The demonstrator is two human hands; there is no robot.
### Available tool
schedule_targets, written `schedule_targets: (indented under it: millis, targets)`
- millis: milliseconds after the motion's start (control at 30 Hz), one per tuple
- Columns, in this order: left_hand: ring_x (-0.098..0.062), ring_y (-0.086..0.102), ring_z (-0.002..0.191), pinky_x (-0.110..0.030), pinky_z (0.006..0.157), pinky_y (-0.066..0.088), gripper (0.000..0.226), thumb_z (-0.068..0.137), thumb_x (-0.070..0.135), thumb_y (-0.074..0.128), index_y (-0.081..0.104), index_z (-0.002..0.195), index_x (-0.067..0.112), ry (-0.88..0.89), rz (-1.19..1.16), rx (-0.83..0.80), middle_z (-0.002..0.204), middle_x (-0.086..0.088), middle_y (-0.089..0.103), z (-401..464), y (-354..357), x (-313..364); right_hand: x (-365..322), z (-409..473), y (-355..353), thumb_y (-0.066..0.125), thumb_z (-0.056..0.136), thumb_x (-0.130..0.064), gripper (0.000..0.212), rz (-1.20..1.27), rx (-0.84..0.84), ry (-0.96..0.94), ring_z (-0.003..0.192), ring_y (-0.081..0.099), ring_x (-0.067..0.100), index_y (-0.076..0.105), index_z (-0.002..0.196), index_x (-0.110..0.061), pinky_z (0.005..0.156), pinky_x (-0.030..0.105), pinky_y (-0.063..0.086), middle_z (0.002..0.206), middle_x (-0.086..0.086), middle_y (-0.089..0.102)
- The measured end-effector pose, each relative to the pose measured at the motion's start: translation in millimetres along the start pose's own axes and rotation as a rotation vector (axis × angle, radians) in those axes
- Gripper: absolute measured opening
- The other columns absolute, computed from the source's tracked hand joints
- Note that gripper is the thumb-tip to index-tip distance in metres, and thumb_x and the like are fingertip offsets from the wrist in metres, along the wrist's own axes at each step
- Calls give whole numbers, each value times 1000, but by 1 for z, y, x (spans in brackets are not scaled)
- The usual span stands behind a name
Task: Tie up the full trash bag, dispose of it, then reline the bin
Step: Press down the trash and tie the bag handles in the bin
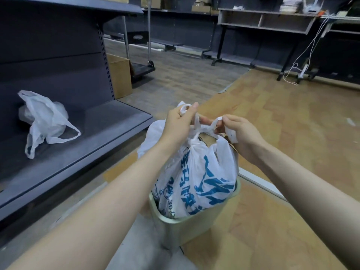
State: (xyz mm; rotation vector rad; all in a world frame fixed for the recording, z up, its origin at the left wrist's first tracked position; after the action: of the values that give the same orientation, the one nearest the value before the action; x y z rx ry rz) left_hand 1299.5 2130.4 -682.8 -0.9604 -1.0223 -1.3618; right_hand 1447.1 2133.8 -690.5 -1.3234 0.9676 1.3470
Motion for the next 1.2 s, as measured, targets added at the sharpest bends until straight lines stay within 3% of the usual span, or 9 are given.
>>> schedule_targets:
  millis: [167, 267, 400, 500, 600, 700, 933, 1067, 1200]
  targets:
    - [-11, 37, 46, -23, 56, 35, 46, 100, 17, 41, 27, 56, 15, 8, 97, 114, 49, -1, 35, 9, 4, -2, -5, 7, 10, 30, 97, 1, 37, 0, -16, -4, 39, 32, 1, 34, 63, -13, 48, 19, 19, 63, 3, 42]
    - [-19, 35, 57, -27, 66, 34, 41, 100, 15, 40, 33, 60, 13, 137, 237, 66, 57, -10, 35, 12, 3, 7, -12, 11, 18, 30, 97, 6, 43, -117, -52, -115, 44, 32, 2, 29, 60, -16, 43, 13, 20, 60, 3, 31]
    - [-1, 31, 42, -16, 49, 28, 48, 101, 16, 40, 28, 54, 15, 121, 350, -72, 48, 1, 32, 2, 4, -5, 5, 5, 6, 40, 95, -7, 37, -179, -55, -161, 42, 32, -3, 31, 61, -16, 46, 8, 28, 59, 2, 30]
    - [-11, 31, 50, -24, 55, 28, 43, 101, 16, 39, 35, 59, 11, 128, 321, -48, 54, -6, 33, -2, 2, -10, 12, -1, 1, 37, 98, -4, 38, -183, -33, -155, 45, 34, 0, 31, 62, -15, 49, 8, 31, 58, 2, 31]
    - [-9, 29, 48, -14, 50, 30, 45, 101, 14, 38, 31, 57, 13, 84, 257, -15, 52, -6, 32, 0, -2, -5, 6, -2, 8, 39, 87, -14, 26, -128, -34, -173, 45, 37, 0, 31, 62, -16, 49, 7, 30, 59, 2, 30]
    - [-6, 31, 42, -17, 45, 30, 51, 101, 14, 39, 26, 52, 17, 25, 146, -13, 38, 13, 33, 2, -5, -8, 4, -4, 13, 39, 87, -17, 28, -189, -16, -195, 50, 33, 5, 30, 60, -16, 52, 14, 29, 58, 2, 29]
    - [-4, 39, 41, -26, 52, 37, 46, 100, 20, 41, 33, 55, 17, 158, 278, -297, 37, 13, 39, 4, 20, 19, -22, -5, 17, 42, 100, -22, 41, -698, -56, -333, 51, 28, 10, 41, 60, -12, 55, 31, 25, 56, 4, 31]
    - [2, 33, 37, -13, 46, 33, 46, 102, 13, 36, 31, 57, 16, 203, 268, -296, 35, 14, 37, 20, 6, 43, -54, 0, 14, 39, 101, -19, 40, -620, -69, -377, 45, 27, 1, 40, 62, -12, 51, 21, 27, 54, -3, 34]
    - [1, 32, 40, -18, 50, 30, 45, 102, 17, 38, 32, 57, 16, 169, 380, -257, 46, 7, 37, 8, 13, 20, -21, -2, -5, 40, 101, -17, 43, -503, 17, -286, 47, 25, 2, 32, 59, -18, 52, 24, 25, 56, -3, 30]
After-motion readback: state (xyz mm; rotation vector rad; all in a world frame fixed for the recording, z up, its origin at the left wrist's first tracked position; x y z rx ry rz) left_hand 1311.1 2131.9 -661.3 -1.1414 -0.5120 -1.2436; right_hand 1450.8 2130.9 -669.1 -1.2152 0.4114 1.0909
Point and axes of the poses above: each hand's wrist, its own z-axis towards the middle knuckle, its own y-axis out of the palm, x = y × z, the point moved 5 cm from there along z, towards the middle knuckle
